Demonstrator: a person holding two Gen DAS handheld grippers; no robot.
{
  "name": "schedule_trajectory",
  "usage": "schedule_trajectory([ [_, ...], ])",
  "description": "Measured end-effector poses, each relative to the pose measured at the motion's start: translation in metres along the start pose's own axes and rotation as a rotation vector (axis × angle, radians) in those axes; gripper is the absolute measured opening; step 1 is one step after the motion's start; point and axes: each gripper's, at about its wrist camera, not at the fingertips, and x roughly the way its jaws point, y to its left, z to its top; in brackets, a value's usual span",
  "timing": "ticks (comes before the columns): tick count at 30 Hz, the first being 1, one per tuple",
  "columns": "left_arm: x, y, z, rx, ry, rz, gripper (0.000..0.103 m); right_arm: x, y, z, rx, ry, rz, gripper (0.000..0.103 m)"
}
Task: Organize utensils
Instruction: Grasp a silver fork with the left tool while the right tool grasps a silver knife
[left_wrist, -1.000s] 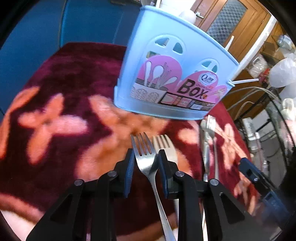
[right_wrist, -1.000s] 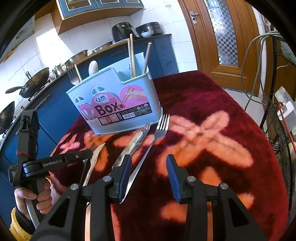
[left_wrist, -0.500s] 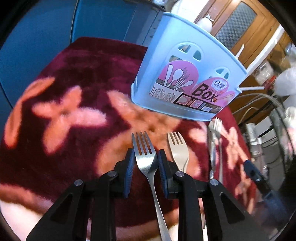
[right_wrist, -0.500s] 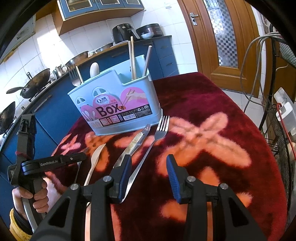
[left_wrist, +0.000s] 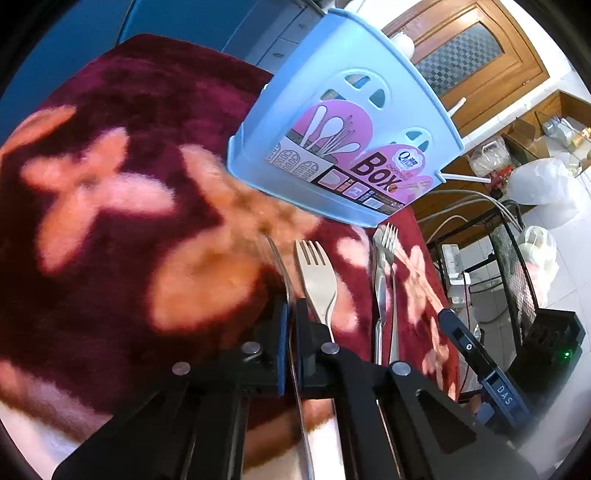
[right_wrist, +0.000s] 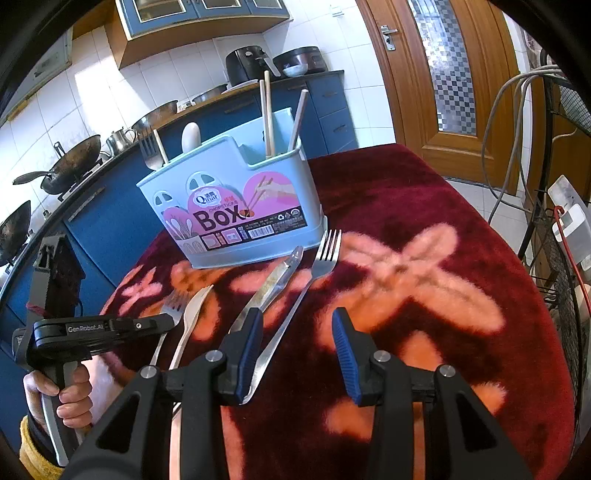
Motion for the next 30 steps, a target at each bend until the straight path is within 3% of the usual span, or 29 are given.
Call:
schedule_trajectory([
  [5, -0.002, -0.008, -0.001, 0.036, -0.043, 0.027, 0.0, 0.003, -0.001, 0.001, 0.005, 0.015, -0.008, 0.042],
  [17, -0.049, -0.024, 0.004, 0.166, -0.227, 0.081, 0.0, 0.03, 0.023, 0.018, -0.004, 0.094, 0.075, 0.042],
  [22, -0.067, -0.028, 0.007, 0.204, -0.294, 0.101, 0.0, 0.052, 0.027, 0.021, 0.013, 0.153, 0.083, 0.032],
  [30, -0.077, -0.03, 0.007, 0.228, -0.347, 0.118, 0.0, 0.078, 0.02, 0.022, 0.052, 0.207, 0.048, 0.027],
])
